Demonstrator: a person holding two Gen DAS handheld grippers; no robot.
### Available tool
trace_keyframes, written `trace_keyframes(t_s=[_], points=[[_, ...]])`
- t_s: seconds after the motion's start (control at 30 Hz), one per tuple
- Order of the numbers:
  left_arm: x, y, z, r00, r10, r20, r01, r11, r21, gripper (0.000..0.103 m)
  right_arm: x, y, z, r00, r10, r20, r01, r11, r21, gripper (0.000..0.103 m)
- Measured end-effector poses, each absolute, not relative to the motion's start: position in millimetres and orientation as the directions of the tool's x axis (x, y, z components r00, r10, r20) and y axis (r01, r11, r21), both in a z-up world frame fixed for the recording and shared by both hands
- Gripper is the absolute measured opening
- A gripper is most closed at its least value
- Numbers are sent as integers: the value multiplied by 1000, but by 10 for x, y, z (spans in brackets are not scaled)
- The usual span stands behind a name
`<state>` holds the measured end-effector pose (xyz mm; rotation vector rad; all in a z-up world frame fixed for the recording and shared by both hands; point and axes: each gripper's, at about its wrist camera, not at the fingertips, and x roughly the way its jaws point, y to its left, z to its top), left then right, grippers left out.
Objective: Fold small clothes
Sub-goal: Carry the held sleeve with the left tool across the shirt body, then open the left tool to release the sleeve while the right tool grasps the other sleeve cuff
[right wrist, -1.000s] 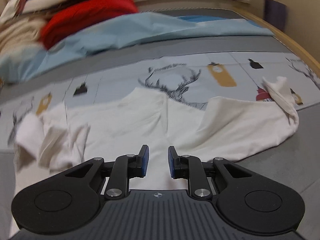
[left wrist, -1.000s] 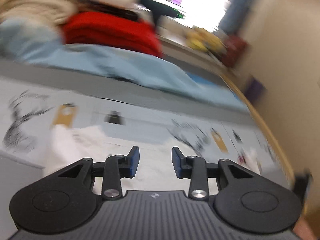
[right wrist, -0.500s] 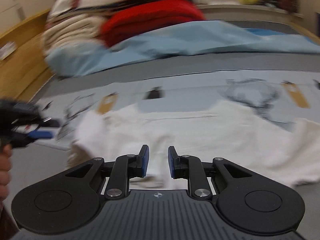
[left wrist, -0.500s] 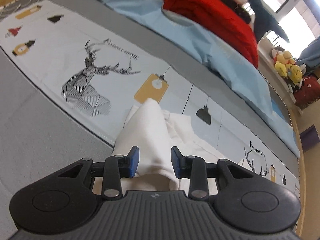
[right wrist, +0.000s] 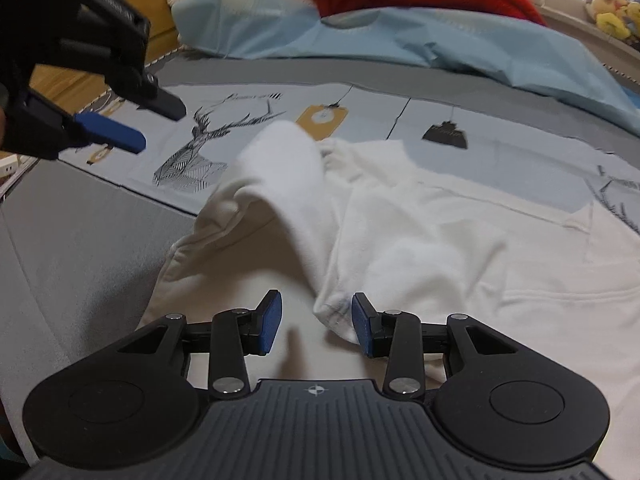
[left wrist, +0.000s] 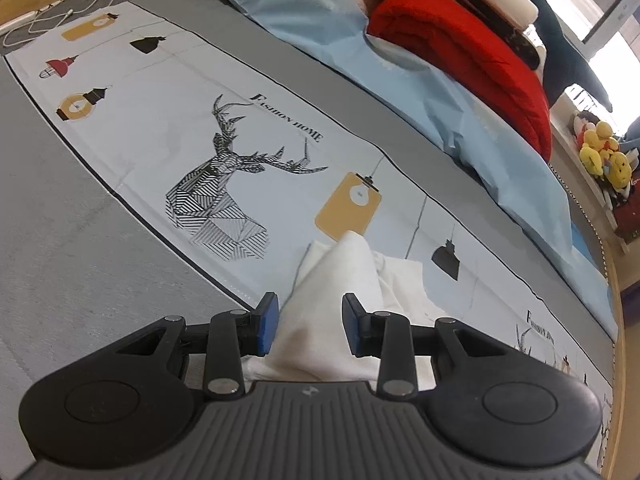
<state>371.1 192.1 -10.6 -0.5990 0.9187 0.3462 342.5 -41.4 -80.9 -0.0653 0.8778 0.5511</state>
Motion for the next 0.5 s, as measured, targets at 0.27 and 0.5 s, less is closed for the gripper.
trace_keyframes(t_s=[0.27,0.5], points=[[3727,1983,-68,574,39,-818,-530,780,-334,38,3457,-808,-546,614,410,-675,-416,894,165,7],[3714,1981,-62,571,49,-820,-522,792,-316,38,3451,-1835,-50,766,337,-547,-220,938,269,7]])
